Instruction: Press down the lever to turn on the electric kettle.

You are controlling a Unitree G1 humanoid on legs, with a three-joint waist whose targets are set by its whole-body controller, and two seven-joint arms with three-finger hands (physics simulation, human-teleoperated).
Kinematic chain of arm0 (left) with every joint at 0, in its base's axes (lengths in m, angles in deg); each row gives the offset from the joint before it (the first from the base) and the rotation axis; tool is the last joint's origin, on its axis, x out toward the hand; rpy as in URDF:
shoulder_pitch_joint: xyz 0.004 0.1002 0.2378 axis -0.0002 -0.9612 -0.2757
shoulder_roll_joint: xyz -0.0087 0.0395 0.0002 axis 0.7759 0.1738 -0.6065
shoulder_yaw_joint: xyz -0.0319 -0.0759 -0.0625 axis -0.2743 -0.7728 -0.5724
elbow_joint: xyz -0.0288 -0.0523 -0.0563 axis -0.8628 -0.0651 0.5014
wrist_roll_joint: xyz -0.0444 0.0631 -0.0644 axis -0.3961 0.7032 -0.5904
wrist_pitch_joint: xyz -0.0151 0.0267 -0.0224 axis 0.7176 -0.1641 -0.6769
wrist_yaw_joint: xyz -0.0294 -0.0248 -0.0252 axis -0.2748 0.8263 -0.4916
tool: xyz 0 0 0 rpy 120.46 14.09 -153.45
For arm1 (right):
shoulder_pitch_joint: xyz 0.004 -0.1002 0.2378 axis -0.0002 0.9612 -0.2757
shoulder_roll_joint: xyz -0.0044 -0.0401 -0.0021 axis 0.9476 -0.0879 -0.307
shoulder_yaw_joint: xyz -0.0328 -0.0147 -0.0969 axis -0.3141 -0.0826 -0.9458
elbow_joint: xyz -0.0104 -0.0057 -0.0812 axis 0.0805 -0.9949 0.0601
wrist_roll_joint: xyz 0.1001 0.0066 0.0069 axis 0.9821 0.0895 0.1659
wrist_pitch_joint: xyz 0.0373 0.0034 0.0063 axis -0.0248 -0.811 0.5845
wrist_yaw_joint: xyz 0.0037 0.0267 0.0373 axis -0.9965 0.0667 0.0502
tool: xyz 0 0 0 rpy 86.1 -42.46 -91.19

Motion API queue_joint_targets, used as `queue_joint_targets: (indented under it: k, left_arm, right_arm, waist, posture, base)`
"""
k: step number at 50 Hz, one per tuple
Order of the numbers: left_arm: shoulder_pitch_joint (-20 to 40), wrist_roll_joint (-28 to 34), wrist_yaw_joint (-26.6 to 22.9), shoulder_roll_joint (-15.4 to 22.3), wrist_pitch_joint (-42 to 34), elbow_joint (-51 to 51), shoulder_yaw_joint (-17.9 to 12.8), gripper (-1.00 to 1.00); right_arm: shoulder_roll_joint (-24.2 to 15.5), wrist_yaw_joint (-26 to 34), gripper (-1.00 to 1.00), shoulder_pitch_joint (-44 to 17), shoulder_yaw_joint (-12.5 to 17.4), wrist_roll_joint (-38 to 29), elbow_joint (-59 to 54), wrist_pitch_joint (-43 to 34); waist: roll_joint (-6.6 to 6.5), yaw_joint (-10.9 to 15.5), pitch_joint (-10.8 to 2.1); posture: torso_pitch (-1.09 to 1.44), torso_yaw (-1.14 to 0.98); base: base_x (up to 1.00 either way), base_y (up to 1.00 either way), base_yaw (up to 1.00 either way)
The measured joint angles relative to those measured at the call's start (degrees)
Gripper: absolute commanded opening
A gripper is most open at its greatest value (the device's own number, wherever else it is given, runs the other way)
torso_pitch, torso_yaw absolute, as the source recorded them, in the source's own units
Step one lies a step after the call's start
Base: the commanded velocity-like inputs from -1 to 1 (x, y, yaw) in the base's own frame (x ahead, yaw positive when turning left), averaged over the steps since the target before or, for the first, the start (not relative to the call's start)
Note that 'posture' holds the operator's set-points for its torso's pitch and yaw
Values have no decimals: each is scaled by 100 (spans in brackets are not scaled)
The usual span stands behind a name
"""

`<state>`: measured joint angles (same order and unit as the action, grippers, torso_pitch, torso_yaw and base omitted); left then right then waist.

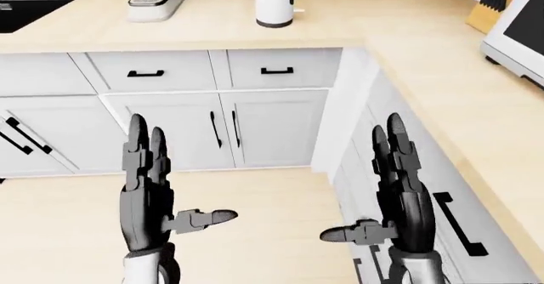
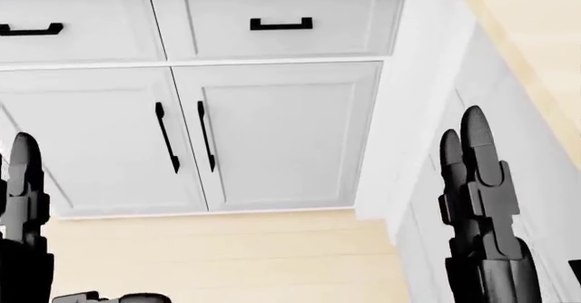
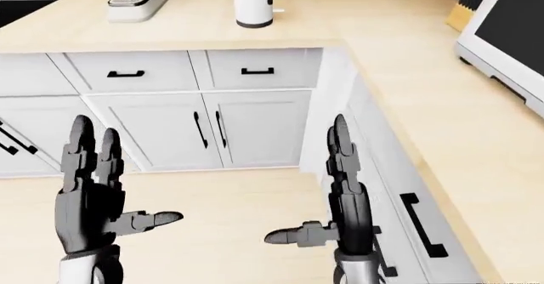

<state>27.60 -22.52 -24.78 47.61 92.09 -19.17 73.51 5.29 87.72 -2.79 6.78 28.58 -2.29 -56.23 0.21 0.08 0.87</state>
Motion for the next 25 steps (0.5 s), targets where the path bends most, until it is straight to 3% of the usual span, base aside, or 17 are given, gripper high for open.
queue_joint_targets:
  k: [6,11,25]
  left_arm:
    - [-239,274,28,-88,289,-473,-67,100]
    - [-275,585,126,-115,540,-608,-66,100]
    - [-332,650,148,-127,575,-632,-51,100]
  right_arm:
    - [-21,-3,100,99,-20,-358,106,505]
    - [-19,-45,100,74,26,-416,40,509]
    - [-31,-62,100,2,-35,-479,-159,422]
  waist:
    - [9,-25,35]
    - [6,-13,47]
    - [11,-5,52]
  posture:
    - [0,0]
    - [0,0]
    - [0,0]
  base:
    - [0,0,0]
    - [0,0,0]
    - [0,0,0]
